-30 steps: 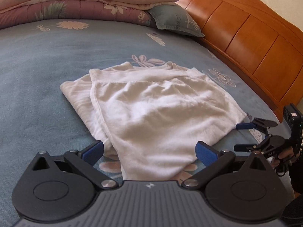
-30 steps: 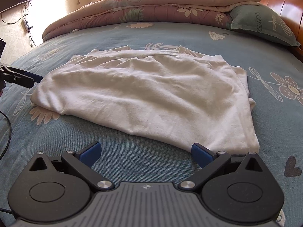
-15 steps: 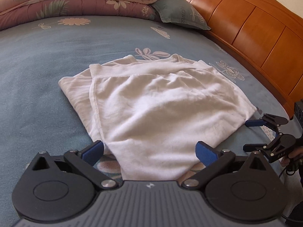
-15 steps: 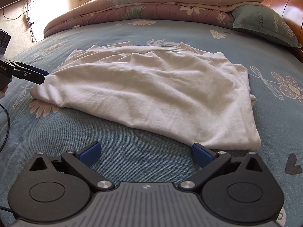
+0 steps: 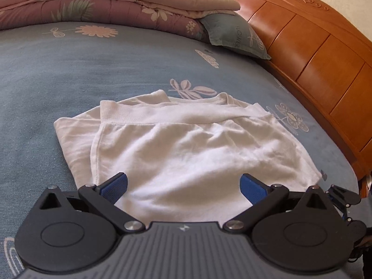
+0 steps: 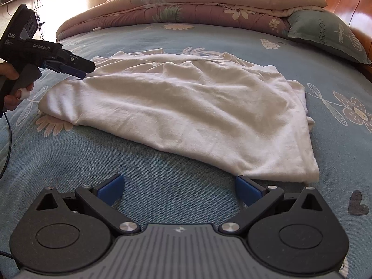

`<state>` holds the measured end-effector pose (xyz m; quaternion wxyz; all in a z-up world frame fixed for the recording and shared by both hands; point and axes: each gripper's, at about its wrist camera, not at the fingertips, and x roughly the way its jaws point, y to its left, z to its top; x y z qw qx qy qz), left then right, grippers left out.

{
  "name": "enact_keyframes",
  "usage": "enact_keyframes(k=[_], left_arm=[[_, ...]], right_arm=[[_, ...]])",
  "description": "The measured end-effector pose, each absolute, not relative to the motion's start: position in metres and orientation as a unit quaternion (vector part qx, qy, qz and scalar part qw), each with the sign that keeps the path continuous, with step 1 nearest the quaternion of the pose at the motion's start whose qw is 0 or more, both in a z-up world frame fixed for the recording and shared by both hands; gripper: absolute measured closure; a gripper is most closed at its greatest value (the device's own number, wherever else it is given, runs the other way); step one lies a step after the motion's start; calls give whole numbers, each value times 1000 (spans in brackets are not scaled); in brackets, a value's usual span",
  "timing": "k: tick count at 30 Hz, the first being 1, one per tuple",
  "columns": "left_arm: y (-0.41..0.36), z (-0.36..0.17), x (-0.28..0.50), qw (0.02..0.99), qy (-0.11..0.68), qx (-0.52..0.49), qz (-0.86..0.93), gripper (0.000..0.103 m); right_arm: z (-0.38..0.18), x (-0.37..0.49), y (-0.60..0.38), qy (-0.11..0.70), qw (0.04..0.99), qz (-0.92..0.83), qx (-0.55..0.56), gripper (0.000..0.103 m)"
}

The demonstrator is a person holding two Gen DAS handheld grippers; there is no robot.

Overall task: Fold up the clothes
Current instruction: 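Roll both grippers sideways and lower them to the sweatshirt's long edge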

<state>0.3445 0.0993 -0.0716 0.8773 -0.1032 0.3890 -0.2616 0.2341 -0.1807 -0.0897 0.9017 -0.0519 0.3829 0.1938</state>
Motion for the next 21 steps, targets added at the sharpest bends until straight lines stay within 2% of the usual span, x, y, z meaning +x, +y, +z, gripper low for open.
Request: enact_keyframes(k=[4,9,14,21], left_arm=[[84,-63,346,869,370,-114,-308,1],[55,-96,353,857,418,-81,-290,1],[63,-75,341,873,394,-80,-275,1],[75,-83,309,873,421,-48,-242,1]], right_arm=[[-91,234,-178,379,905,187,-54,0],[-92,233,-179,376,905,189,-53,0],[-92,232,-181,374,906,194,-52,0],[-91,232,-180,377,905,190,-54,0]])
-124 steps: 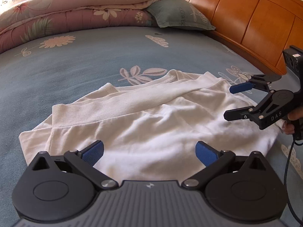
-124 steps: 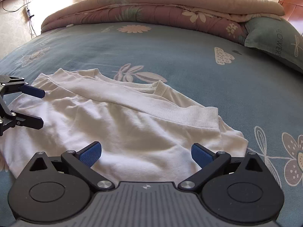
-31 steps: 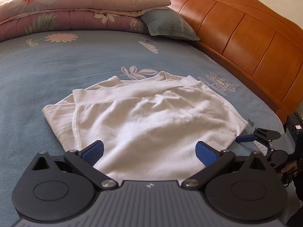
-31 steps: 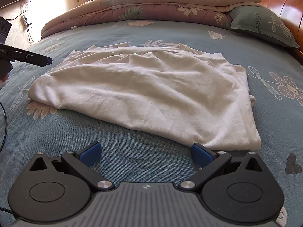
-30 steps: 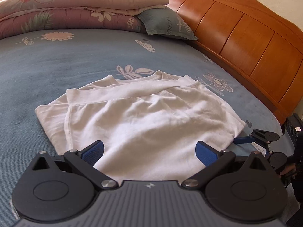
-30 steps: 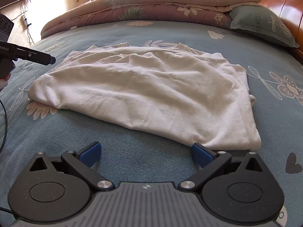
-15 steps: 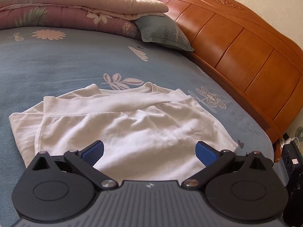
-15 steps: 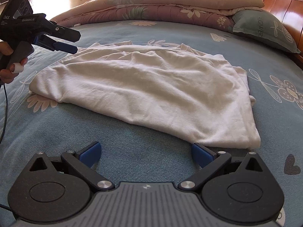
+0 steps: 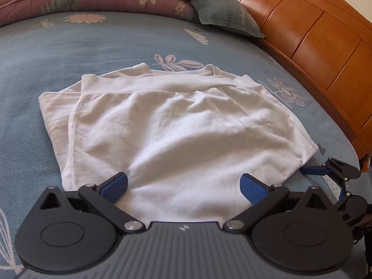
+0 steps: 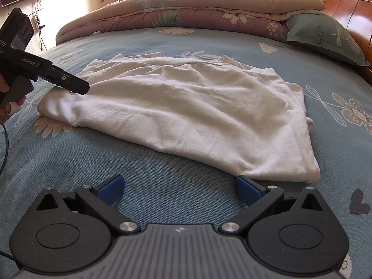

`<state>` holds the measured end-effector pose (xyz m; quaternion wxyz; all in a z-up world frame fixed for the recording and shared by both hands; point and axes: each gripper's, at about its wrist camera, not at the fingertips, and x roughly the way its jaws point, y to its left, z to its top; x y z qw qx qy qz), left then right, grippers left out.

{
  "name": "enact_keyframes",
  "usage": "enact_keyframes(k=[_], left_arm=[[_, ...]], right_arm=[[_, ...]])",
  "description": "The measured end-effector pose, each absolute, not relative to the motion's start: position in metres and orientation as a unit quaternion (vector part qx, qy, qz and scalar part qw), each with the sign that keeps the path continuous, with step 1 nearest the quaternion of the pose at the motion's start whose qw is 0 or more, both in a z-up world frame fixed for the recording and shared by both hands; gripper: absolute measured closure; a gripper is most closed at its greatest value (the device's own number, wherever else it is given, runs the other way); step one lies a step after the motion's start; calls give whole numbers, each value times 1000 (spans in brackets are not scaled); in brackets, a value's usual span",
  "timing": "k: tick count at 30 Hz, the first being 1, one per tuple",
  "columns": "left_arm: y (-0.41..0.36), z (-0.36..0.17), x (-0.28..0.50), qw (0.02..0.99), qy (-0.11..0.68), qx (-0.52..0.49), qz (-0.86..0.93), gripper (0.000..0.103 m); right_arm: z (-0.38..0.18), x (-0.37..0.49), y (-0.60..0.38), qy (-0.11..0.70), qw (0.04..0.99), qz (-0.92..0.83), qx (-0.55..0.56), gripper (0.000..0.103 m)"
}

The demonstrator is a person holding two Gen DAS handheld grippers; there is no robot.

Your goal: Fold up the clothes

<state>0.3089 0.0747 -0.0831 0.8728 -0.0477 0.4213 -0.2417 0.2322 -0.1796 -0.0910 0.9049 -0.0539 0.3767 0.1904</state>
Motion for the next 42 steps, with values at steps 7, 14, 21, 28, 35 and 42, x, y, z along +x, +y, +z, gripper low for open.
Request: enact_keyframes(k=[7,14,21,28,35,42], left_arm=[[50,-69,251,893,360,112,-246,1],[28,-81,227,876,327,300,-190,1],[8,-101,219,827,277,467,-144,1],[-46,-110,225,800,211,537,-165,1],[-75,-113,236,789,180,558,-185,1],[-29,-115,246,787,222,559,-141,1]], right_arm=[[-73,232,-185,378,903,197,-51,0],[-56,223,-170,331,890,168,-263,0],[-87,226,-171,315,813,113,-476,0],[-96,241,-128,255,804,129,-521,0],[-99,252,-82,191,802,156,-544,0],[-97,258,-111,203,800,144,-547,0]])
